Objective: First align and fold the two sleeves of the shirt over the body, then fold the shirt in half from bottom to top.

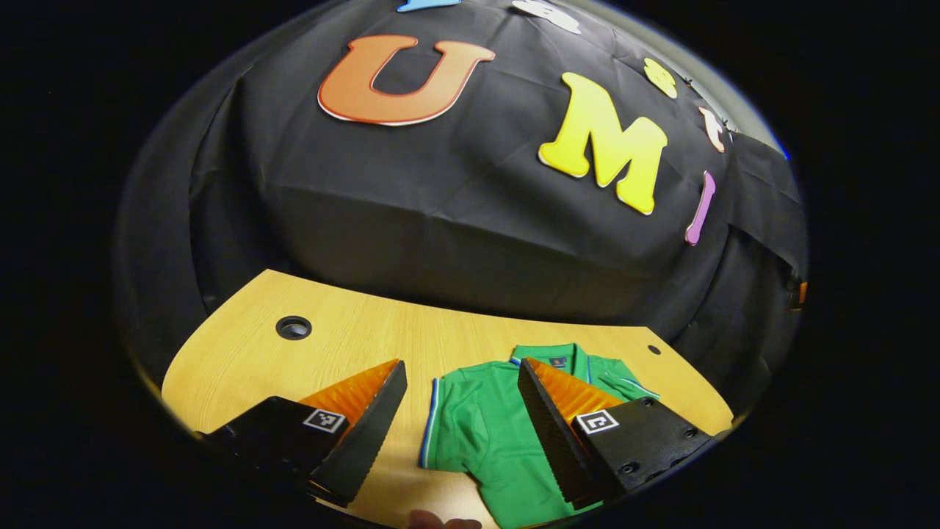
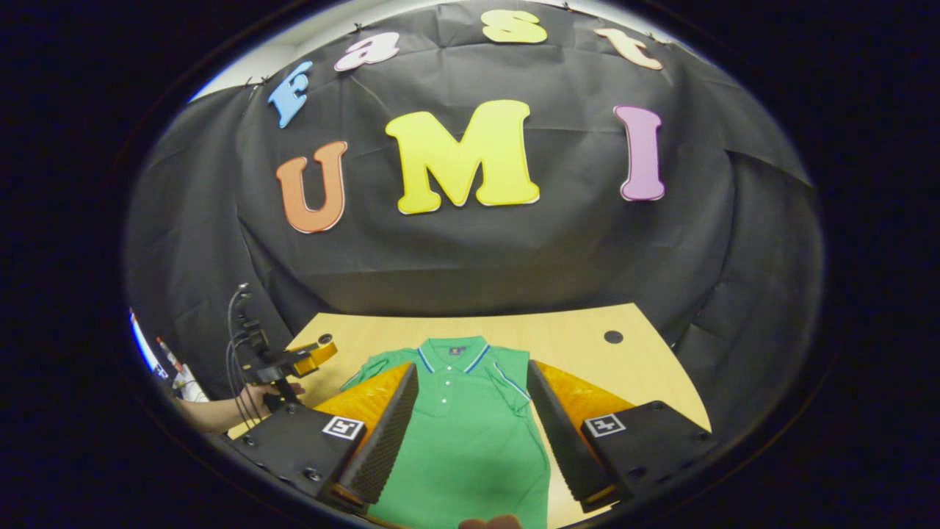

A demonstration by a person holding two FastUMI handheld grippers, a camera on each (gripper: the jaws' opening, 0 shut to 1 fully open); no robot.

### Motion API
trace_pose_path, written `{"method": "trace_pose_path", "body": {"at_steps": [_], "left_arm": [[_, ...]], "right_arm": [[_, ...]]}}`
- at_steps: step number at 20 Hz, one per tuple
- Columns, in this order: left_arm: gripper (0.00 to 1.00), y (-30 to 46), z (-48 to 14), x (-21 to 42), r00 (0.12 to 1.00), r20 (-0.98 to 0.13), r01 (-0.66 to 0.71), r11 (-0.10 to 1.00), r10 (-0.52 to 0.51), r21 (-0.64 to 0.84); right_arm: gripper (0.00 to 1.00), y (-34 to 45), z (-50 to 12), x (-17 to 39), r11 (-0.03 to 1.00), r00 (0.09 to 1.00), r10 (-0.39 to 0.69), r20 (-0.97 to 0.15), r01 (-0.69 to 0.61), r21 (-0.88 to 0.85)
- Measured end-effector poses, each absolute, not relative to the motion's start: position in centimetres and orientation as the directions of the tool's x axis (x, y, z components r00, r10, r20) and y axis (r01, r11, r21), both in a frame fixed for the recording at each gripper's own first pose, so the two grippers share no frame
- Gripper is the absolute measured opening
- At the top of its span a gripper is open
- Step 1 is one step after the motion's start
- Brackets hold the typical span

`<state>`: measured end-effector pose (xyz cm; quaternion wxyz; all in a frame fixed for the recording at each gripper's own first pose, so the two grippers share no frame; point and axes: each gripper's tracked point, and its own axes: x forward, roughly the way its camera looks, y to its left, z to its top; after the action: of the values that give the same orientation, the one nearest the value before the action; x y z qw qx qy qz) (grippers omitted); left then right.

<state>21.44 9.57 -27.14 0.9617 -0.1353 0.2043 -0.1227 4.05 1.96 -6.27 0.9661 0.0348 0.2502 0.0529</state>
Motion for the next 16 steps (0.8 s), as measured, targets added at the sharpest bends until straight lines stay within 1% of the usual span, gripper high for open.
{"method": "trace_pose_path", "body": {"at_steps": [4,6,7,8,9,10,11,12,14,15,16], "left_arm": [[0.98,8.8,-31.3,24.0,0.828,-0.434,0.246,0.926,-0.354,-0.287],[0.98,9.1,-32.8,25.3,0.812,-0.466,0.255,0.932,-0.350,-0.257],[0.97,9.1,-33.4,25.8,0.809,-0.474,0.260,0.935,-0.348,-0.242],[0.97,9.1,-34.0,26.4,0.803,-0.485,0.263,0.937,-0.345,-0.230],[0.97,9.0,-34.6,26.7,0.793,-0.502,0.267,0.937,-0.346,-0.223],[0.96,9.0,-35.2,26.9,0.781,-0.517,0.275,0.936,-0.350,-0.219],[0.96,8.8,-35.8,26.9,0.765,-0.537,0.281,0.935,-0.355,-0.218],[0.94,8.6,-36.7,26.8,0.742,-0.565,0.290,0.933,-0.361,-0.215],[0.88,8.6,-37.9,26.6,0.714,-0.600,0.304,0.932,-0.361,-0.200],[0.86,8.5,-37.8,27.0,0.718,-0.596,0.311,0.932,-0.360,-0.188],[0.85,8.3,-37.8,27.2,0.717,-0.594,0.318,0.930,-0.364,-0.185]], "right_arm": [[0.92,3.4,-5.7,2.8,0.988,0.868,0.150,-0.473,-0.115,0.103],[0.92,4.2,-6.0,2.1,0.984,0.860,0.173,-0.480,-0.137,0.110],[0.95,4.5,-6.2,1.9,0.982,0.853,0.186,-0.487,-0.147,0.118],[0.92,4.9,-6.4,1.6,0.979,0.846,0.201,-0.493,-0.157,0.128],[0.92,5.0,-6.5,1.5,0.977,0.842,0.210,-0.497,-0.169,0.128],[0.95,5.2,-6.6,1.5,0.977,0.841,0.213,-0.498,-0.174,0.124],[0.92,5.2,-6.7,1.6,0.977,0.840,0.213,-0.500,-0.174,0.123],[0.95,5.4,-6.8,1.7,0.976,0.839,0.215,-0.501,-0.171,0.132],[0.95,5.3,-6.9,1.9,0.975,0.839,0.217,-0.500,-0.162,0.150],[0.92,5.1,-6.9,2.1,0.976,0.840,0.211,-0.499,-0.155,0.153],[0.92,4.7,-7.1,2.2,0.977,0.842,0.203,-0.500,-0.144,0.154]]}}
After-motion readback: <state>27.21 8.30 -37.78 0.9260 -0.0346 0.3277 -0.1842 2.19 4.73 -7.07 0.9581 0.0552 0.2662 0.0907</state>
